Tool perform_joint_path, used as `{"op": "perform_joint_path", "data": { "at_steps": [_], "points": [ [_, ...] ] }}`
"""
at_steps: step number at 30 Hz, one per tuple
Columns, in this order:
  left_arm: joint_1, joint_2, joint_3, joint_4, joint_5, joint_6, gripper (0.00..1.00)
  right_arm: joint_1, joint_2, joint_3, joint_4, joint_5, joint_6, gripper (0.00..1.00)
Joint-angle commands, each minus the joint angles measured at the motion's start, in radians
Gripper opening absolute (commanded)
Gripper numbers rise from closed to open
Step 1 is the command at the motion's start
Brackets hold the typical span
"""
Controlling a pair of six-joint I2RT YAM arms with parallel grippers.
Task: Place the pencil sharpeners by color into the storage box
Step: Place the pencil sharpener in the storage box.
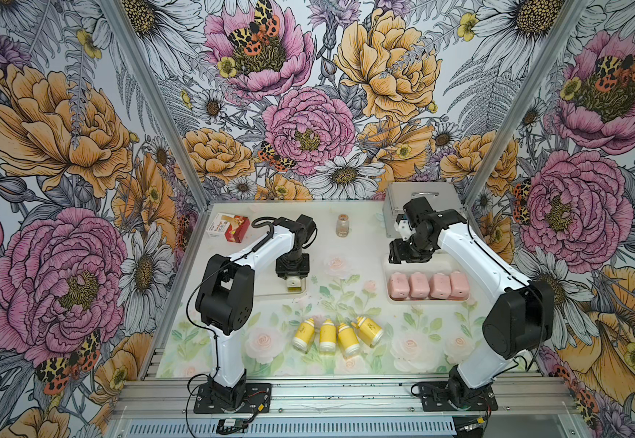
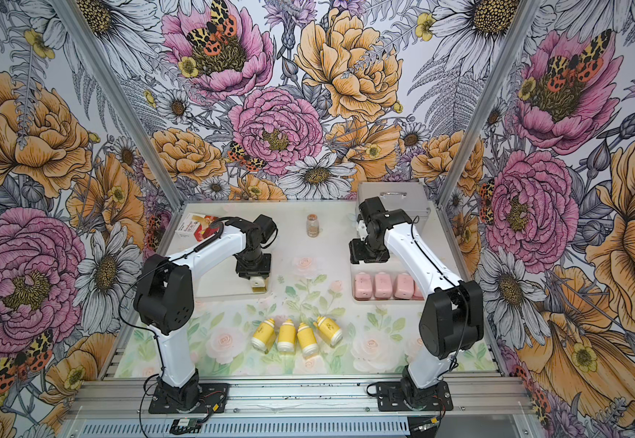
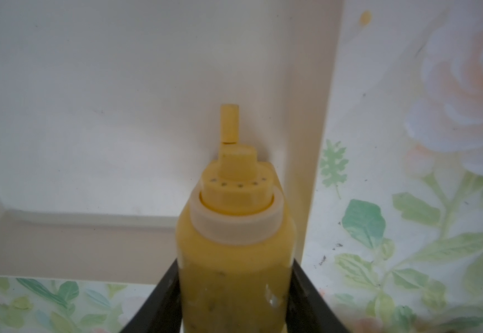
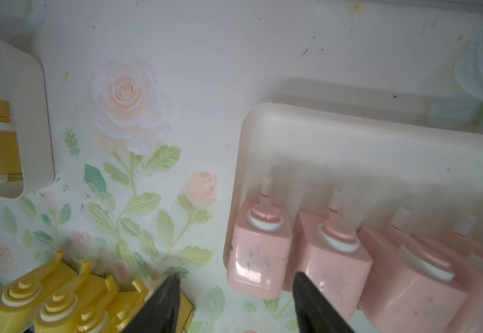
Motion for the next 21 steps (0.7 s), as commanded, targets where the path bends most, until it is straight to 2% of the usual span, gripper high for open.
{"op": "perform_joint_path", "data": {
  "at_steps": [1,21],
  "points": [
    [-0.011,0.004,0.021,0.007,-0.003,-0.019,0.46,0.004,0.016,0.017,0.017,-0.015,-0.012,0.64],
    [-0.023,0.0,-0.046,0.055,0.005,-0.048,0.47,0.006,0.01,0.017,0.017,-0.021,-0.012,0.64]
  ]
}}
